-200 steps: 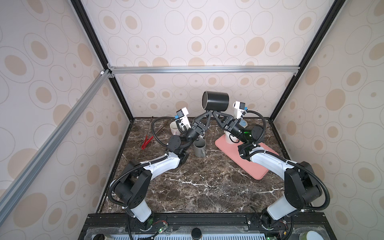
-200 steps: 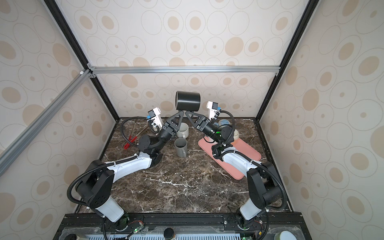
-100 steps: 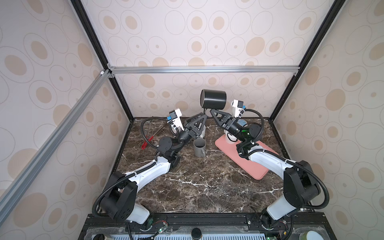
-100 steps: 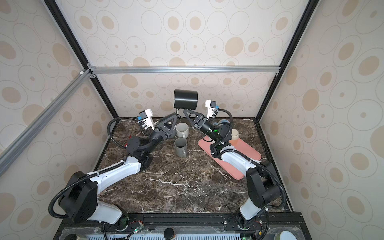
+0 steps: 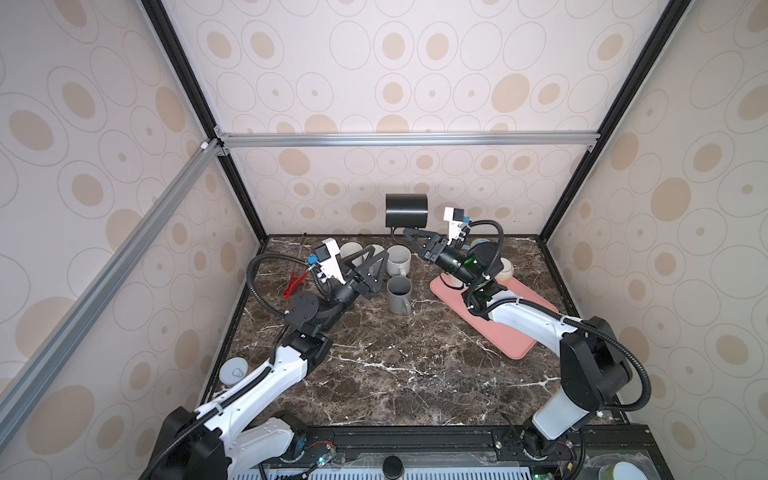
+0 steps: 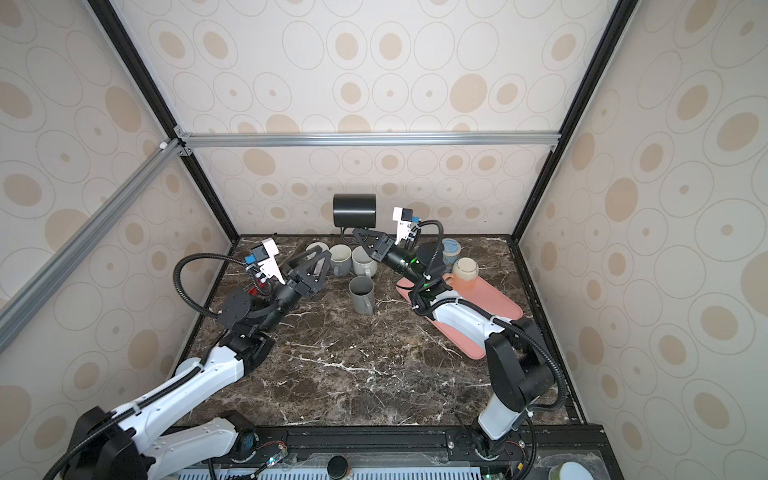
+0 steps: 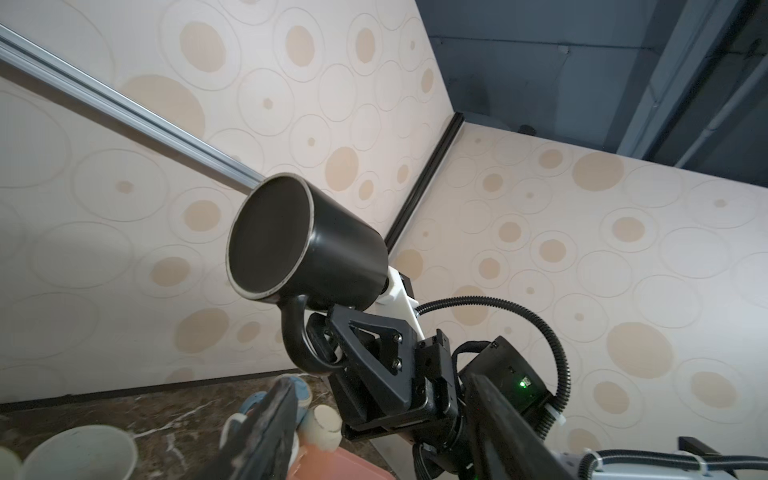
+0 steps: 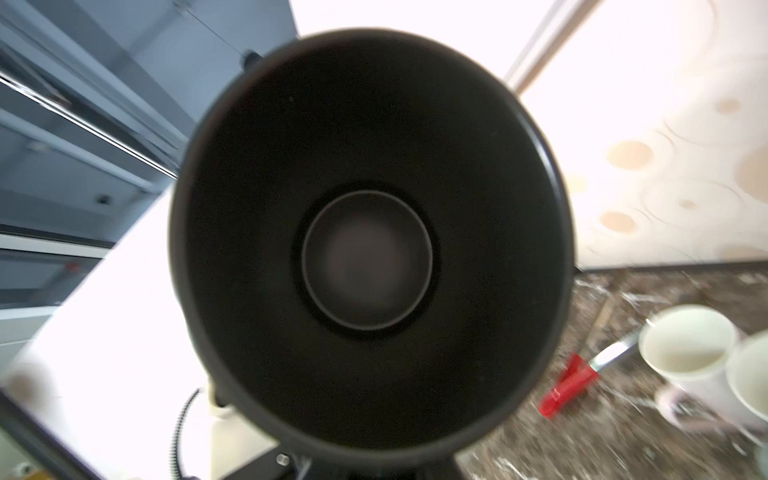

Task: Turn the mug right side up

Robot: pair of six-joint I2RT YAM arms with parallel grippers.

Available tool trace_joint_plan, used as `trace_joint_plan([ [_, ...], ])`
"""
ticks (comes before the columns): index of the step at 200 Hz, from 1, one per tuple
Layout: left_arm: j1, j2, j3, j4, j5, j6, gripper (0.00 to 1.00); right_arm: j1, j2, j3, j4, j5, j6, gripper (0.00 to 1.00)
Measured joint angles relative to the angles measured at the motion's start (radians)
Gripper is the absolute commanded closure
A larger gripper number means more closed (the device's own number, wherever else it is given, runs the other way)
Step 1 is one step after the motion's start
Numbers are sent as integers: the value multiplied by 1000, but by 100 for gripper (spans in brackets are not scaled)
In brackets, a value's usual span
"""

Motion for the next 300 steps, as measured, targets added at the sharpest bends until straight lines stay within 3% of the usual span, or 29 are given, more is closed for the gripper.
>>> trace_joint_plan([
  [41,8,-215,-88,-301,-174,111,38,94,49,10,-125,15,-107,100],
  [104,13,-406,-113,-682,-295,194,40,224,210,-15,-171,48,-133,100],
  [200,16,-494,-113,-864,-366,214,40,349,265,76,-599,180,-465,100],
  [244,16,-509,-113,-879,-385,215,40,400,311,196,-849,385,-616,100],
  [300,16,-514,-113,-896,-400,215,40,433,377,342,-1066,665,-720,100],
])
